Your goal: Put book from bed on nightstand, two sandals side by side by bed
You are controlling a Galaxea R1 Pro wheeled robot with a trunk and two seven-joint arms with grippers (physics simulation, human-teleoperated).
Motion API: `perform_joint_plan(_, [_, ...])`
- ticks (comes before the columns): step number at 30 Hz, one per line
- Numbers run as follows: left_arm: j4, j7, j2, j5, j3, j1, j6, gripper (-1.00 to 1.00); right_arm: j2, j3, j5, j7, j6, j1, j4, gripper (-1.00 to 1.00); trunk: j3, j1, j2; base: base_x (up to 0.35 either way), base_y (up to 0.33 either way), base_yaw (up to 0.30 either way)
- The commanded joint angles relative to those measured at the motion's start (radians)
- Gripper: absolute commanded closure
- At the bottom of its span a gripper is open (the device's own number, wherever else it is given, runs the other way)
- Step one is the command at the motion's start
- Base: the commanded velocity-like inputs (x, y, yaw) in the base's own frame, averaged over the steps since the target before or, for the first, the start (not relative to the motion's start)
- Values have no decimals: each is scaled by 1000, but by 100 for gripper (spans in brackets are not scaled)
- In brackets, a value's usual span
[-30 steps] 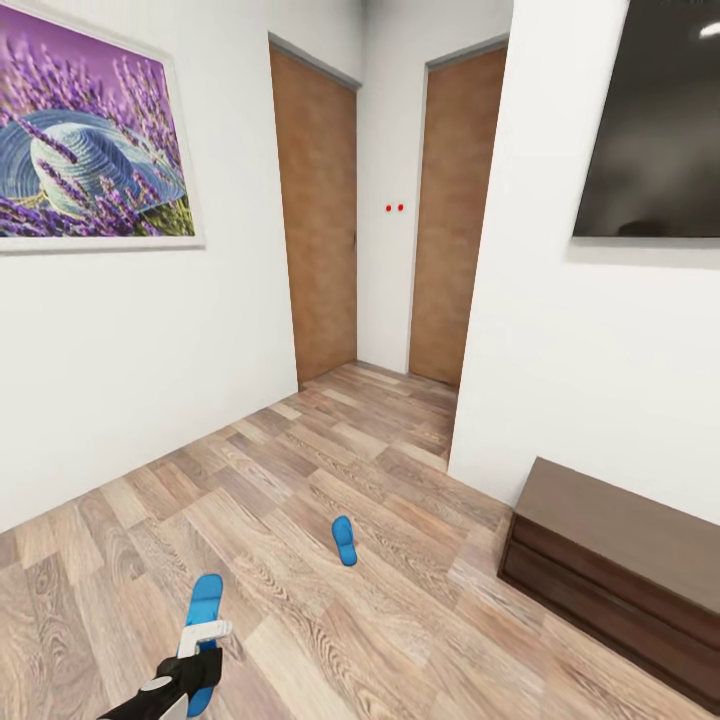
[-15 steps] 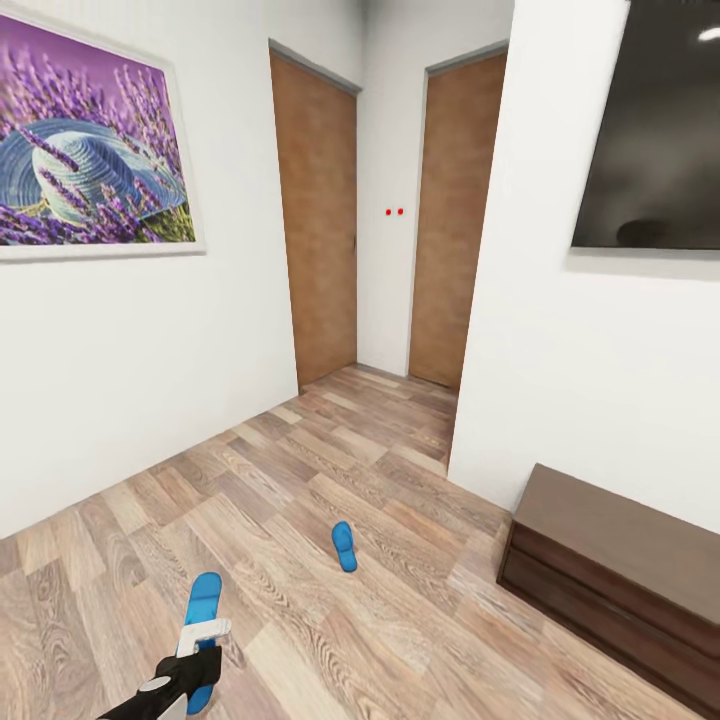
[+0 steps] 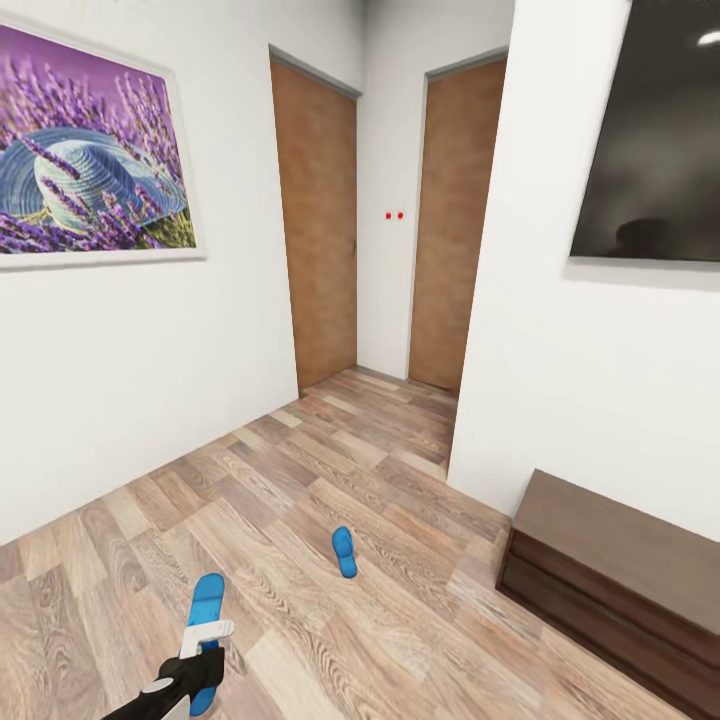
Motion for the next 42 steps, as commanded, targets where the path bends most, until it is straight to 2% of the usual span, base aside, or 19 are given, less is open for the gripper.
perform_joint_plan(1, [0,3,0,7,-8,0,-3,100,0,-5,12,7,-3,-2,-1,-100,2,-4,7,0,0,0])
perform_joint_plan(14, [1,5,-2,6,-10,2,-3,100,9,4,25,8,-16,-10,2,-100,43,-54,98,0,0,0])
perform_joint_plan(21, [1,7,-1,7,-9,2,-3,100,13,33,56,3,-17,-10,6,-100,65,-81,147,0,0,0])
perform_joint_plan(35, [2,10,-2,3,-11,2,-3,100,12,36,56,4,-18,-10,38,-100,109,-134,245,0,0,41])
perform_joint_plan(42, [2,7,-3,2,-11,2,-3,100,13,37,57,4,-17,-10,42,-100,109,-134,245,0,0,249])
